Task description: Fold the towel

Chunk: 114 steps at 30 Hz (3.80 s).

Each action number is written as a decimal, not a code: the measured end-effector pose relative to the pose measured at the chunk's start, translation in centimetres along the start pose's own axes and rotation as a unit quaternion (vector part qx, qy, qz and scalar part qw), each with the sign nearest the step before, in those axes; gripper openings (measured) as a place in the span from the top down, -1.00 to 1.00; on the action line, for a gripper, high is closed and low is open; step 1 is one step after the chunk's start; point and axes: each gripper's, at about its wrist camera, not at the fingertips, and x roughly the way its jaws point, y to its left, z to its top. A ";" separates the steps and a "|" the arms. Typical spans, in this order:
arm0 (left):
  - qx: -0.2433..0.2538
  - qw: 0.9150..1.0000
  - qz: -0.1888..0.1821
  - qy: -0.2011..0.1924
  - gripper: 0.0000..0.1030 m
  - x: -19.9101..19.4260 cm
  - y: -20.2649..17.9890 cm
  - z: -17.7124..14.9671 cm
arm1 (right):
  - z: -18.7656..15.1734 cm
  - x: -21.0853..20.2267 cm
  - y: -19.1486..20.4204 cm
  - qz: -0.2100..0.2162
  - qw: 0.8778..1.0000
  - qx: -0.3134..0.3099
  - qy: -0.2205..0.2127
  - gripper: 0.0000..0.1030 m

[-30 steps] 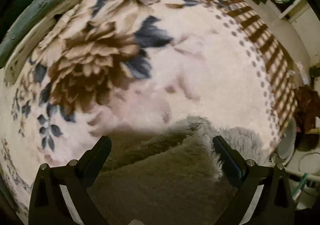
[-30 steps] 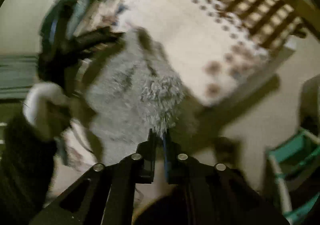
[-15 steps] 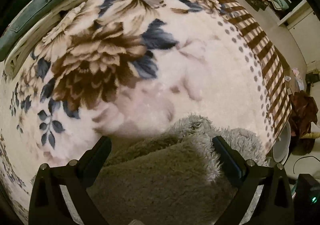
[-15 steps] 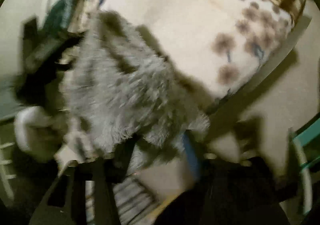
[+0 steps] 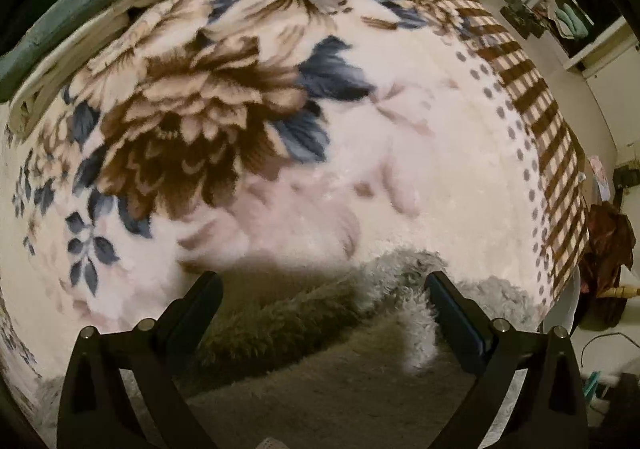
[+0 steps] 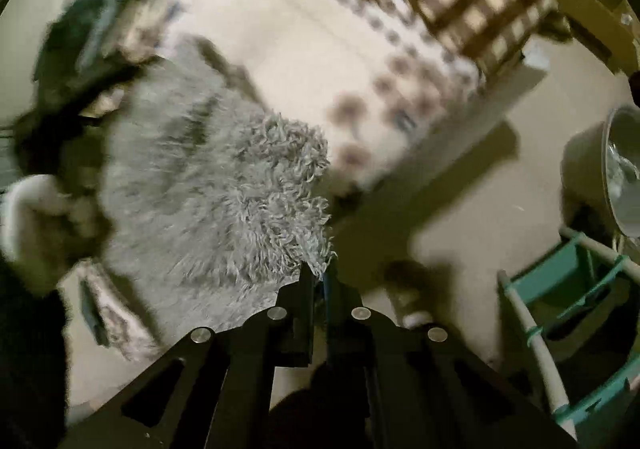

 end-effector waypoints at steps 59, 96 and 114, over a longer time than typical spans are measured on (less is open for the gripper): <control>-0.275 0.948 -0.134 -0.083 -1.00 -5.4 17.0 -21.0 | 9.5 -2.8 8.9 0.078 0.977 -0.196 -0.043 -1.00; -0.290 0.890 -0.268 -0.229 0.24 -16.6 29.5 3.1 | 32.5 -6.8 29.4 0.254 0.949 -0.188 0.015 0.08; -0.317 0.920 -0.182 -0.141 -0.34 -7.1 44.8 17.8 | 54.3 6.2 49.8 0.150 0.973 -0.175 0.027 -0.52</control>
